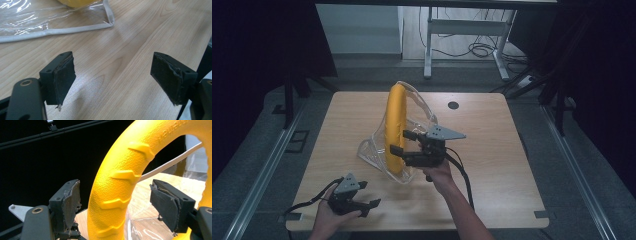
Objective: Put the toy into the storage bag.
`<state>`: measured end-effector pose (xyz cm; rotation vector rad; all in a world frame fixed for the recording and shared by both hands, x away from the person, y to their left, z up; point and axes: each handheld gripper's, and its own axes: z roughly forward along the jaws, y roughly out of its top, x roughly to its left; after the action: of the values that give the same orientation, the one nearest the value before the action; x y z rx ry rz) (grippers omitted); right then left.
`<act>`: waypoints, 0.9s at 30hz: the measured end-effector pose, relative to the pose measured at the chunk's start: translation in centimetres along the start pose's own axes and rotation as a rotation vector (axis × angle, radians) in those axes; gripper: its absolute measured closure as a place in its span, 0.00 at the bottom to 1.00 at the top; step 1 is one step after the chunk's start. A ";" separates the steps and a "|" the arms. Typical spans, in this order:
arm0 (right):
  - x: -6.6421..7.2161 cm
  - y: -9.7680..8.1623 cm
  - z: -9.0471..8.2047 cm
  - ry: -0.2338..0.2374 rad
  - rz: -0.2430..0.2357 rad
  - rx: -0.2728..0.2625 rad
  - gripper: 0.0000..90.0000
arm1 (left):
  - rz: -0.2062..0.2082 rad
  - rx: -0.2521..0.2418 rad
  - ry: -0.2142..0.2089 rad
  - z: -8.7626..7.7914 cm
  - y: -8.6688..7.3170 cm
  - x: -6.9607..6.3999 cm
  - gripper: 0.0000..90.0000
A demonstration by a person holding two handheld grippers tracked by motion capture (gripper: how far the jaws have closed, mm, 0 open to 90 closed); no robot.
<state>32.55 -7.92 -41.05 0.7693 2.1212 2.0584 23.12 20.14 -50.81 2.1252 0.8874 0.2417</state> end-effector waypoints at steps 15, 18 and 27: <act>-1.7 -0.7 -4.2 -0.071 -0.033 0.028 0.30 | -0.005 -0.002 0.002 0.0 0.0 0.0 0.22; -2.1 -1.0 -5.3 -0.089 -0.041 0.033 0.30 | -0.006 -0.002 0.001 0.0 0.1 0.0 0.22; -3.4 -2.6 -8.4 -0.153 -0.058 0.077 0.30 | -0.007 -0.001 0.002 0.0 0.1 0.0 0.22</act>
<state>31.38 -16.89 -43.74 0.8350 2.1235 1.8353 23.19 20.14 -50.77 2.1204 0.8954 0.2403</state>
